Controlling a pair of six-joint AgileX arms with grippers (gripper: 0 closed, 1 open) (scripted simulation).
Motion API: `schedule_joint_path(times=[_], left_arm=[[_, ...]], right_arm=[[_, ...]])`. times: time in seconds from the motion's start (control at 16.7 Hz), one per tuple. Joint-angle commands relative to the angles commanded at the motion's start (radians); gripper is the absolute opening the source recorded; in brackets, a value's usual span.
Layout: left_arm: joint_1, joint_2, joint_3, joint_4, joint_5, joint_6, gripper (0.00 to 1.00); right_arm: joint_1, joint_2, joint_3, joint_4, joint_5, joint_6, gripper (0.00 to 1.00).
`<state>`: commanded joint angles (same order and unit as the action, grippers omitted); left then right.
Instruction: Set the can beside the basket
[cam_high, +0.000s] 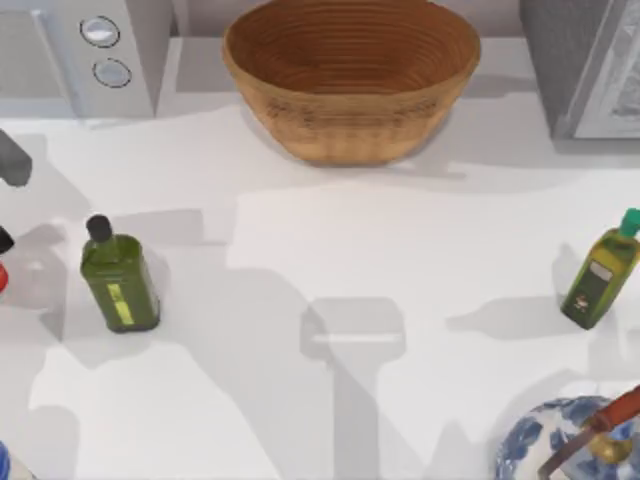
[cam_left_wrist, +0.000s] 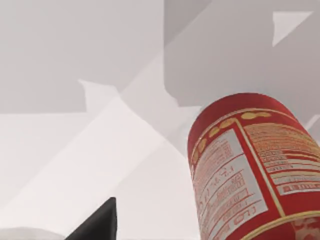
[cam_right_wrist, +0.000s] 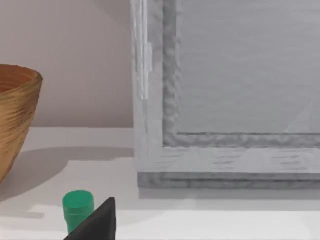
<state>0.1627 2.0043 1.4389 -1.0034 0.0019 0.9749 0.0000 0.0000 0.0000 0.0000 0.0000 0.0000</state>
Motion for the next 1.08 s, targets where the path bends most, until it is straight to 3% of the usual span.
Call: schedule_joint_path(times=[0.72, 1.08], left_arm=[[0.0, 0.0, 0.0, 0.0, 0.0, 0.0, 0.02], [0.0, 0.0, 0.0, 0.0, 0.0, 0.0, 0.0]], right_arm=[[0.0, 0.0, 0.0, 0.0, 0.0, 0.0, 1.0], [0.0, 0.0, 0.0, 0.0, 0.0, 0.0, 1.0]])
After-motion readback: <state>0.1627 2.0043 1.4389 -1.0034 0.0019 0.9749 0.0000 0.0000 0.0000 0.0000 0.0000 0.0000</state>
